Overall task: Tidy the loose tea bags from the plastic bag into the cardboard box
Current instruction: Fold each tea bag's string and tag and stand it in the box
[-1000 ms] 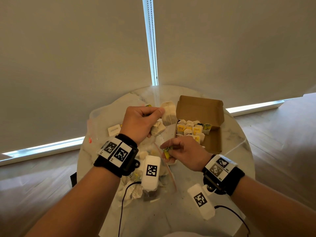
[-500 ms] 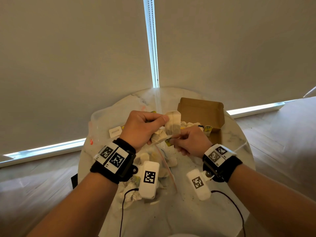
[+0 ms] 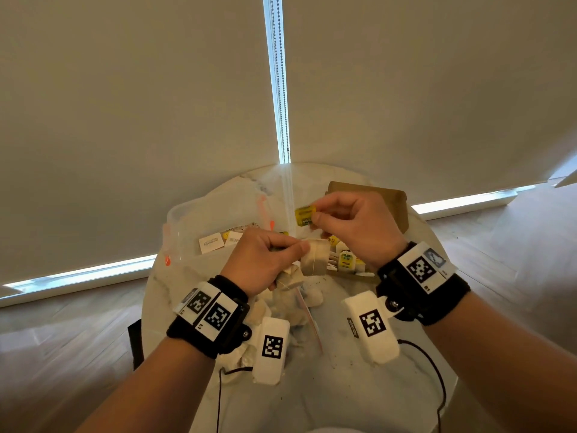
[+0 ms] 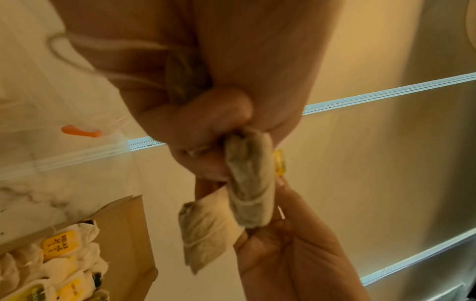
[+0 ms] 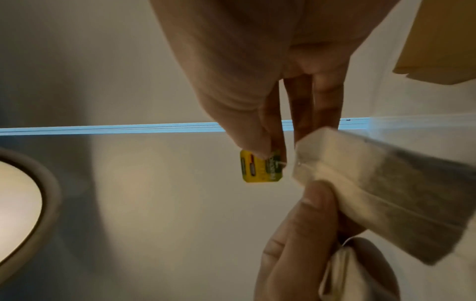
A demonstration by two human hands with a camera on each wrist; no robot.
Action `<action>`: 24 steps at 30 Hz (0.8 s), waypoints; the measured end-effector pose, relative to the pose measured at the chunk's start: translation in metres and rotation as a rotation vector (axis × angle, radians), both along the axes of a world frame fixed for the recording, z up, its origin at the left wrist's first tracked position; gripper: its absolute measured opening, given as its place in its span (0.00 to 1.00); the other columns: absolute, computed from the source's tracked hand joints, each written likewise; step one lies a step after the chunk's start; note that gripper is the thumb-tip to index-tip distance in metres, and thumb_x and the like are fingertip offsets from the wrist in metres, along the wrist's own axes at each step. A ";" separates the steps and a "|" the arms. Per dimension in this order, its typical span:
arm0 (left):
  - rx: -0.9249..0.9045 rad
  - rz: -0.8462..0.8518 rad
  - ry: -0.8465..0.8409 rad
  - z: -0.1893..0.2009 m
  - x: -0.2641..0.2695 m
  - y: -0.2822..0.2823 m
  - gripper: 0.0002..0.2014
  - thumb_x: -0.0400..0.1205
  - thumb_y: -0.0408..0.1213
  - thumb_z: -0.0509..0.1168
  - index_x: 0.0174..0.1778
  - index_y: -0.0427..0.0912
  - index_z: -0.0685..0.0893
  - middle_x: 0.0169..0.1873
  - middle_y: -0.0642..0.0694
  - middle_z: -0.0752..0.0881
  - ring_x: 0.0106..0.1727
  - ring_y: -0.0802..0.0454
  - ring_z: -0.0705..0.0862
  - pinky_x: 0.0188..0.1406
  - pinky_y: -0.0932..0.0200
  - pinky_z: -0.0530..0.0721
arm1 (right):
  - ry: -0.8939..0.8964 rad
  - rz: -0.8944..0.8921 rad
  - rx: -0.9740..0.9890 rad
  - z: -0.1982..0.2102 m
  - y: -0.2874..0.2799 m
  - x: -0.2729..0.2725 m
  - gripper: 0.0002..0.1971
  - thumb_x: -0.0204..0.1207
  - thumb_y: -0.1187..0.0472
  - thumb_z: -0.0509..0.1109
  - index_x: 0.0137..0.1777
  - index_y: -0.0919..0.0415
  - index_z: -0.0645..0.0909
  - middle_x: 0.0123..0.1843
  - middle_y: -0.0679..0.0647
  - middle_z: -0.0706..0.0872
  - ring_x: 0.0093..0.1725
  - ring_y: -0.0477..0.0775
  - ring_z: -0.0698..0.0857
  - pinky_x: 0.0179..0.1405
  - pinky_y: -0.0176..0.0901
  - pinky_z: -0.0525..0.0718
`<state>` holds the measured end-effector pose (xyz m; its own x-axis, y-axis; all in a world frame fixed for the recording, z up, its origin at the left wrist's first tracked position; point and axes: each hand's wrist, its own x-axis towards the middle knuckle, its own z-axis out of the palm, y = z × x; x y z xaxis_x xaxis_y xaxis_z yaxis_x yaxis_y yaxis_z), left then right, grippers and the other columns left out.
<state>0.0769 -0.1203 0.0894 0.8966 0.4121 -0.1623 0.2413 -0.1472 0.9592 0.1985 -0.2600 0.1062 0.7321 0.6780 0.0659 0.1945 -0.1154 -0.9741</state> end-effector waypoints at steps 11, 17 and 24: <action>-0.001 0.078 -0.066 0.001 -0.005 -0.003 0.06 0.81 0.36 0.72 0.40 0.45 0.93 0.18 0.48 0.82 0.14 0.55 0.72 0.11 0.65 0.70 | 0.006 0.071 0.092 -0.005 -0.031 -0.026 0.07 0.77 0.70 0.73 0.52 0.66 0.89 0.35 0.59 0.91 0.31 0.56 0.89 0.35 0.43 0.89; 0.019 0.061 -0.091 0.005 -0.009 -0.007 0.05 0.81 0.35 0.72 0.41 0.46 0.93 0.16 0.53 0.81 0.13 0.57 0.72 0.11 0.66 0.70 | 0.084 -0.005 0.011 -0.014 -0.030 -0.027 0.10 0.74 0.70 0.76 0.52 0.59 0.89 0.36 0.58 0.91 0.32 0.53 0.88 0.34 0.43 0.89; 0.074 0.072 -0.159 0.008 -0.018 -0.002 0.10 0.83 0.30 0.68 0.49 0.48 0.92 0.39 0.52 0.92 0.21 0.52 0.77 0.13 0.63 0.74 | 0.030 -0.075 -0.037 -0.018 -0.032 -0.015 0.05 0.73 0.67 0.77 0.47 0.61 0.90 0.40 0.56 0.92 0.40 0.55 0.90 0.43 0.43 0.89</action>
